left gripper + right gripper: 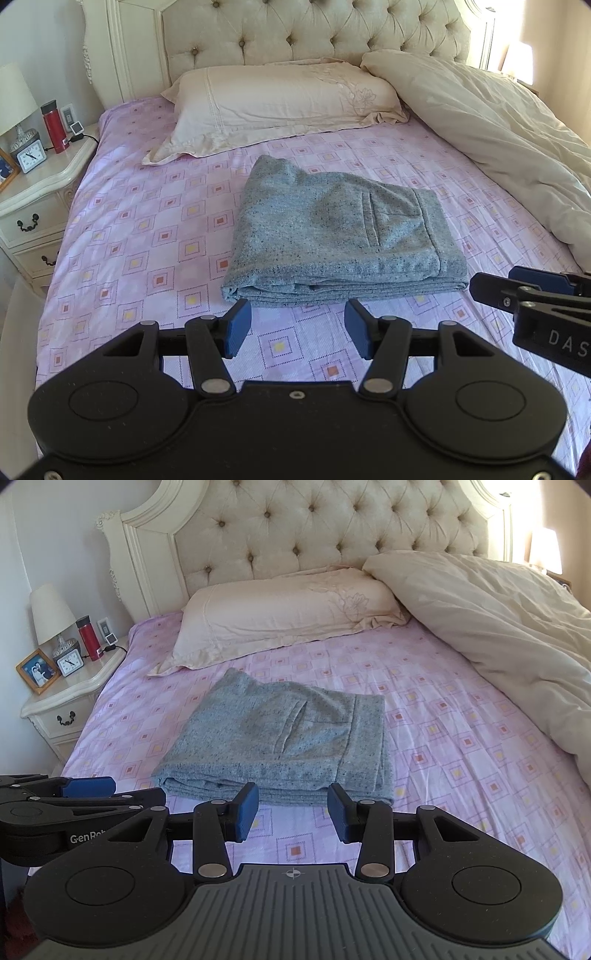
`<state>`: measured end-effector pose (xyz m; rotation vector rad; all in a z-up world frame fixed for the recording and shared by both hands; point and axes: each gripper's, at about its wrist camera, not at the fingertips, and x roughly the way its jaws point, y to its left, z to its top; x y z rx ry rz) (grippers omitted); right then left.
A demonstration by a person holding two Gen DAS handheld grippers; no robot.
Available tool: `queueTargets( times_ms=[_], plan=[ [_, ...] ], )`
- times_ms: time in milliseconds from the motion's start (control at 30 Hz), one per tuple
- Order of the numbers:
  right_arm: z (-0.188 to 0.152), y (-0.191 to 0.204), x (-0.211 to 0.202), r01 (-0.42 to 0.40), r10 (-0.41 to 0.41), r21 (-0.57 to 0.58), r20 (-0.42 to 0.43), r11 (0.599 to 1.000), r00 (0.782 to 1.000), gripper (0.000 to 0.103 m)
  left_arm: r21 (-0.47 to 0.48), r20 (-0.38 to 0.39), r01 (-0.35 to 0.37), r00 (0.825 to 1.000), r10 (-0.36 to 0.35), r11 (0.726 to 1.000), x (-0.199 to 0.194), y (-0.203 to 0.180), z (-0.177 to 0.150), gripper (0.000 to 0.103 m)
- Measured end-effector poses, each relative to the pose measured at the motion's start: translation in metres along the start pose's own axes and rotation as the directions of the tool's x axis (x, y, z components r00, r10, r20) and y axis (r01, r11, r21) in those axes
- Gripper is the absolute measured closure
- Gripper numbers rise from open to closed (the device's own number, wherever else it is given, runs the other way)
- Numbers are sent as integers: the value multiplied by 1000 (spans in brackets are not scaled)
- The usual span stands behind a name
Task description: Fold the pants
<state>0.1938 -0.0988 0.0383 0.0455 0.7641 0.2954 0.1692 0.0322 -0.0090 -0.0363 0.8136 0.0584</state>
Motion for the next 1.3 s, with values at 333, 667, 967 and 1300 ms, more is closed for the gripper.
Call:
queueTargets(
  times_ms=[333, 667, 967, 1300],
  plan=[
    [-1, -1, 5, -3, 3, 4, -8, 1000, 1000, 62, 13, -12, 1, 1000, -1, 1000, 4, -2, -2, 42],
    [-1, 0, 6, -6, 6, 2, -12, 1000, 1000, 62, 12, -21, 1, 1000, -1, 1000, 5, -2, -2, 42],
    [-2, 2, 8, -6, 6, 6, -16, 1000, 1000, 62, 6, -14, 1, 1000, -1, 1000, 6, -2, -1, 42],
    [-2, 1, 11, -11, 11, 5, -20, 1000, 1000, 62, 13, -4, -8, 1000, 8, 1000, 5, 0, -2, 42]
  ],
)
